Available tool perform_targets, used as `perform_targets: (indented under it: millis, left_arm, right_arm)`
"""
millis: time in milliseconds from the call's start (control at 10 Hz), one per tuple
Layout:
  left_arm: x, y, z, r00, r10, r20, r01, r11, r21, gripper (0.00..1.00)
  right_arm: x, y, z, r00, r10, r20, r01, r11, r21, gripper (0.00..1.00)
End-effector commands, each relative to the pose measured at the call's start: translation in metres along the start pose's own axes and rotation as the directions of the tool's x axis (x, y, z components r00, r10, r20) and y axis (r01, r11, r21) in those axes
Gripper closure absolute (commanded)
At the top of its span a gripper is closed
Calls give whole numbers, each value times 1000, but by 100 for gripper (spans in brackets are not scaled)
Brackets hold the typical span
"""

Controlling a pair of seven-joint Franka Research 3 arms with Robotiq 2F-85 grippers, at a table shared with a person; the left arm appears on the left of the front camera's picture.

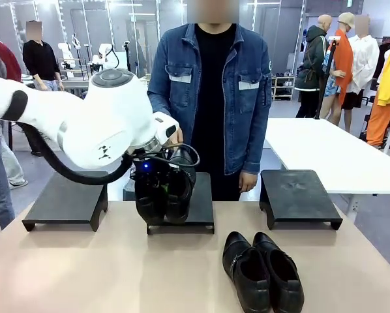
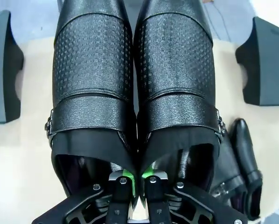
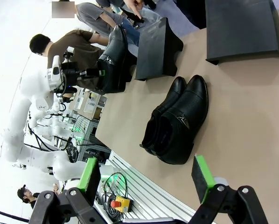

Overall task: Place the shoes on the stand as instructed by the person.
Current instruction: Pick up one pair of Shoes and place it on the Shoes Stand indicated by the person.

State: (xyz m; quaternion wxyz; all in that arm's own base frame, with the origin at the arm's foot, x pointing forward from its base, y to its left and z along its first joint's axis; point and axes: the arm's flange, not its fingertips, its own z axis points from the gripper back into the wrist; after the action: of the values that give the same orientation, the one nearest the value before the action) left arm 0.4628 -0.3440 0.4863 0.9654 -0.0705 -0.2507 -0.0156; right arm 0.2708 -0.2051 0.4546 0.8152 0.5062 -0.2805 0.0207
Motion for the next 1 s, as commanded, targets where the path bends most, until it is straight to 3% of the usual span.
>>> perform_targets:
  millis: [0, 200, 600, 700, 900]
  left_arm:
    - [13, -18, -2, 997, -12, 72, 13, 1000, -22, 100]
    - [4, -2, -7, 1000, -14, 8, 14, 1000, -6, 100]
    - [4, -2, -7, 1000, -14, 8, 14, 1000, -6, 100]
    - [1, 1, -16, 1000, -17, -7, 17, 1000, 3, 93]
    - [11, -8, -23, 997, -8, 82, 10, 1000, -29, 93]
  right_arm:
    - [0, 0, 0, 1000, 12, 12, -13, 1000, 15, 0]
    - [0, 0, 0, 1000, 12, 12, -13, 1000, 15, 0]
    - [0, 0, 0, 1000, 12, 12, -13, 1000, 15, 0]
    - [0, 0, 0, 1000, 12, 12, -13, 1000, 15, 0]
    - [0, 0, 0, 1000, 12, 12, -13, 1000, 15, 0]
